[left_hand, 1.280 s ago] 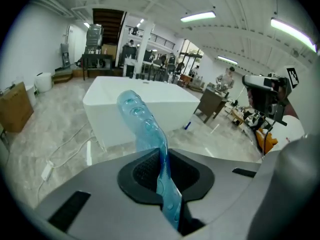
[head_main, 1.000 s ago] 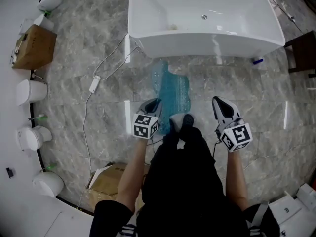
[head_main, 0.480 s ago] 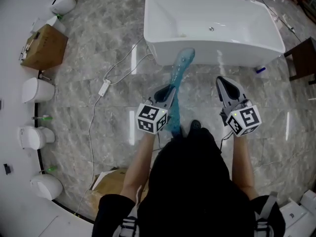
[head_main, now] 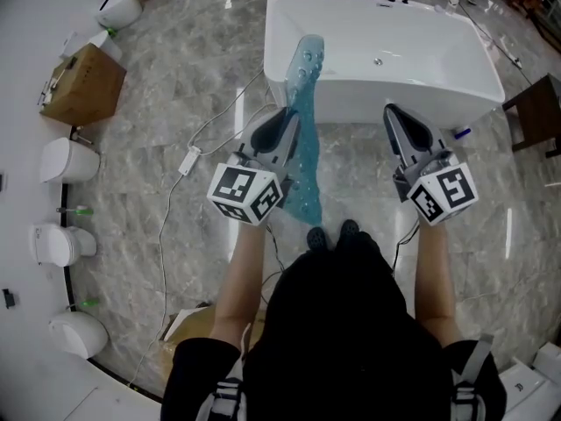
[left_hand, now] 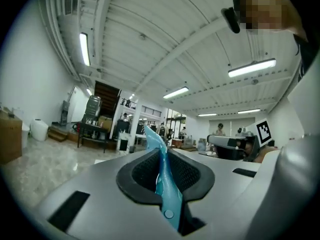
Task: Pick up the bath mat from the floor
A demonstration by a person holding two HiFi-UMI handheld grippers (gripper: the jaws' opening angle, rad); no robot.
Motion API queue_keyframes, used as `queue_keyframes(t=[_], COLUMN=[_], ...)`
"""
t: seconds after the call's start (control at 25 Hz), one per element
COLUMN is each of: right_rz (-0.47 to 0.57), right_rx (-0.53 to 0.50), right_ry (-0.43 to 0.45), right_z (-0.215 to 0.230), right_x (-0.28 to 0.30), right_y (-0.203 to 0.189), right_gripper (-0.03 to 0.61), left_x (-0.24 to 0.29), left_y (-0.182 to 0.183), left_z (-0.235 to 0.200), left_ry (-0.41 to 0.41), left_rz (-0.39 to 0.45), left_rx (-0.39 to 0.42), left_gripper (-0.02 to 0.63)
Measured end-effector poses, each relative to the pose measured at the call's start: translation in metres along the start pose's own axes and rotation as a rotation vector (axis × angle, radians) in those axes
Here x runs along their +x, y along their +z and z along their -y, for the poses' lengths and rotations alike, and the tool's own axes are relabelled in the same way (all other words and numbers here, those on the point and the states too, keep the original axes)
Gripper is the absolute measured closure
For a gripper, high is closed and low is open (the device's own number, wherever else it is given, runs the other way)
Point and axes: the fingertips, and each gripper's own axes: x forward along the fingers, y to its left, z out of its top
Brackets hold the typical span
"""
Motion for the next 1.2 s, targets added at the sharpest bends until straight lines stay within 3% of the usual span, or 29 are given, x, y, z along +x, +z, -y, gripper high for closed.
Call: queue_keyframes(t=[0.28,0.6,0.8,1.2], right_rz=[0.025,0.026,-0.002,-0.021], right_rx=[-0.022,-0.027,-0.086,-0.085], right_ry=[0.014,0.039,0.03,0.034], right_z=[-0.002,-0.007,-0.01,-0.011], right_x=[0.015,0.021,0.021,0.014], right_y=[0.025,0.033,0.031,0.026], right_gripper=[0.566,0.566,0.566,0.566], left_x=[0.006,0.002,-0.003,-0.008], left_y=[0.043,0.052,0.053,0.04], left_z=[-0.007,-0.017,-0.025,-0.031], left_ry=[0.016,0.049,0.069,0.077], left_rz=[0.031,0.044,0.038,0.027], left_rx=[0.088,0.09,0.082,0.038], left_gripper=[0.568,0.569,0.569,0.571])
